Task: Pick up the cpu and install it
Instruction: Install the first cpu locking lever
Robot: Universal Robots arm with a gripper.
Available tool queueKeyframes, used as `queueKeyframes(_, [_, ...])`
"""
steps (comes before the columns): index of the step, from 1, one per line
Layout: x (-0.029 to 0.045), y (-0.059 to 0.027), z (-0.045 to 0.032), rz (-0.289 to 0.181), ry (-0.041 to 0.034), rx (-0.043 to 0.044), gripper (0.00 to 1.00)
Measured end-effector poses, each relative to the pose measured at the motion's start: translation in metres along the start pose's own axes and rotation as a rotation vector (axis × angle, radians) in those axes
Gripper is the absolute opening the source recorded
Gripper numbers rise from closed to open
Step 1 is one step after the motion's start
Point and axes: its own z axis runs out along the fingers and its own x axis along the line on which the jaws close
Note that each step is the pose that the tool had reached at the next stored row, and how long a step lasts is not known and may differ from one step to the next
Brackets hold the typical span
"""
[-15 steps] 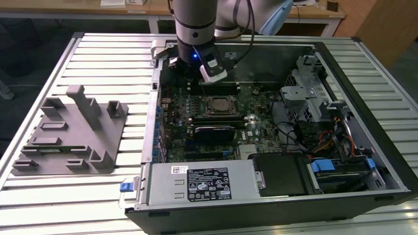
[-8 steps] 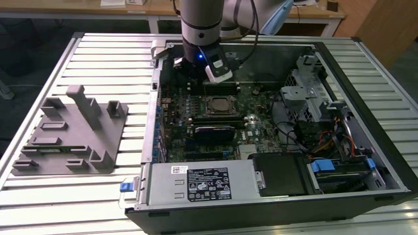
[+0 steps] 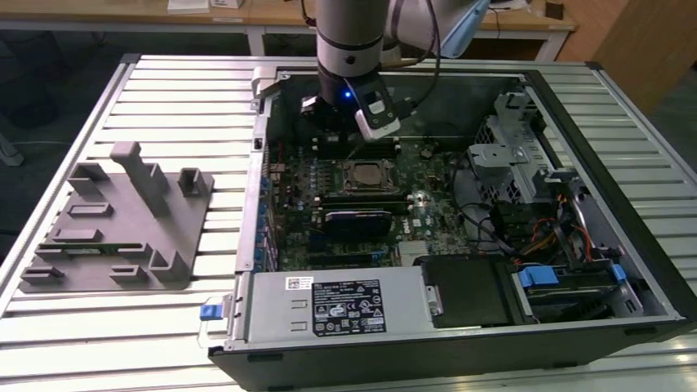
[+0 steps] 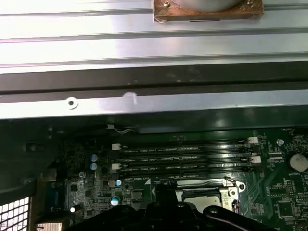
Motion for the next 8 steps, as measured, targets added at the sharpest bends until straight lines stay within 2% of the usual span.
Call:
queueKeyframes(3, [-0.0055,0.0003,0.0002,0.003,-0.0006,0.0001,0.11])
queueKeyframes(8, [-0.0063,0.0003,0.0002,0.004,-0.0008,0.0001,0.11])
